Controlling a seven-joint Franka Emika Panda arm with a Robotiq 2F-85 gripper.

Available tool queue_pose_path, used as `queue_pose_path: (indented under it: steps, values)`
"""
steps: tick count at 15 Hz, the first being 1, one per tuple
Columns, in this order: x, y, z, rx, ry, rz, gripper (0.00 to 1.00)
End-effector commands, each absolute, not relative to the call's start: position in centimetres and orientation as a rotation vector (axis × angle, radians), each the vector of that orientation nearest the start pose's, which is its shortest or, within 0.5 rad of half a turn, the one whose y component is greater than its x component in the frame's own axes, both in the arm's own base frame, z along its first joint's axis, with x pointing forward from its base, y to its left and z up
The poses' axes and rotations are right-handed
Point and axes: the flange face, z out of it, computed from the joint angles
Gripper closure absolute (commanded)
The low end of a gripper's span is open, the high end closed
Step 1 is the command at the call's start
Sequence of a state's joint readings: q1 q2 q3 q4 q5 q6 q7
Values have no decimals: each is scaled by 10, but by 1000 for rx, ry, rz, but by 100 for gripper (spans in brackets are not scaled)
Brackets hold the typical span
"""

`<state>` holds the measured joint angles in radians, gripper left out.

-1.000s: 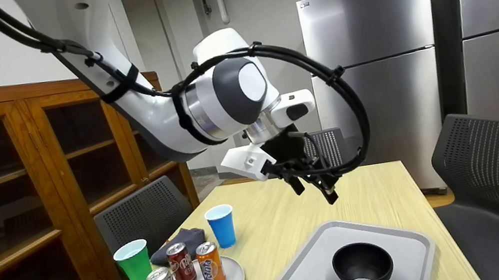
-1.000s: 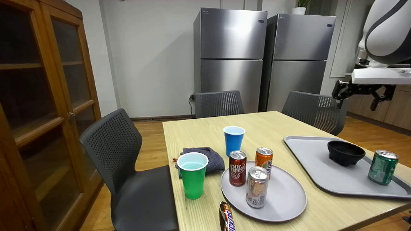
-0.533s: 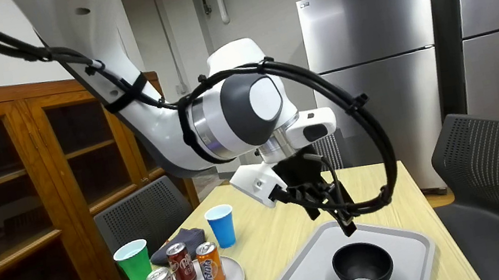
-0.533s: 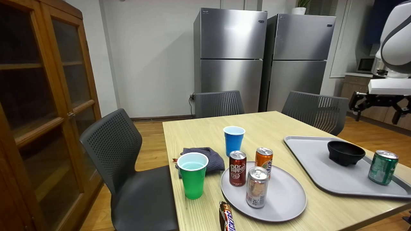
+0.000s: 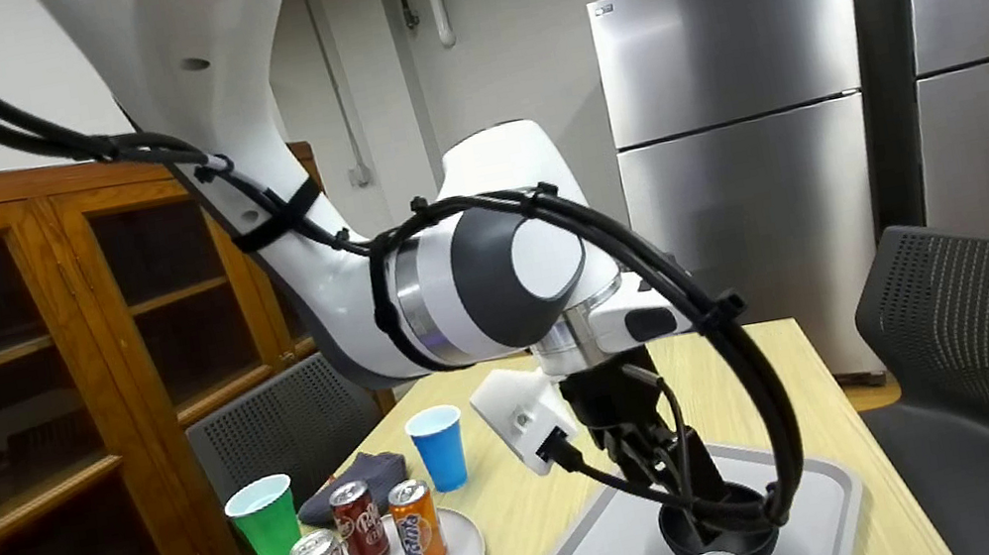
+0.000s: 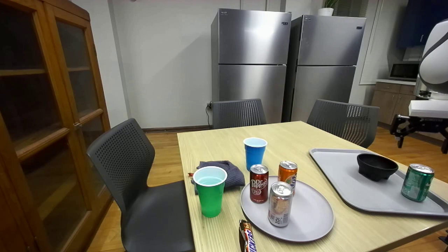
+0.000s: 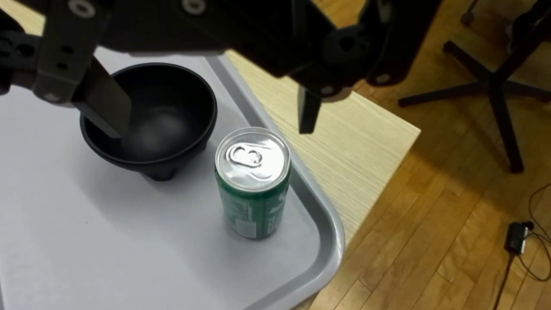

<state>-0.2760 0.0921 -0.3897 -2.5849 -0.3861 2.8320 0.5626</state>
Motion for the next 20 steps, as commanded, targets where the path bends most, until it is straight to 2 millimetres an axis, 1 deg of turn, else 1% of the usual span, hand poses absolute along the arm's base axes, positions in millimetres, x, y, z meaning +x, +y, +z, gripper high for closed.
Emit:
queue_pose_path:
  steps: [1, 5, 9, 15, 20]
  values:
    - [367, -277, 225, -2965, 1473, -216, 0]
    - [366, -284, 206, -2927, 1542, -172, 0]
    - [371, -290, 190, -2878, 1618, -143, 0]
    - [381, -304, 176, -2834, 1706, -121, 0]
    - [386, -310, 167, -2820, 1743, -101, 0]
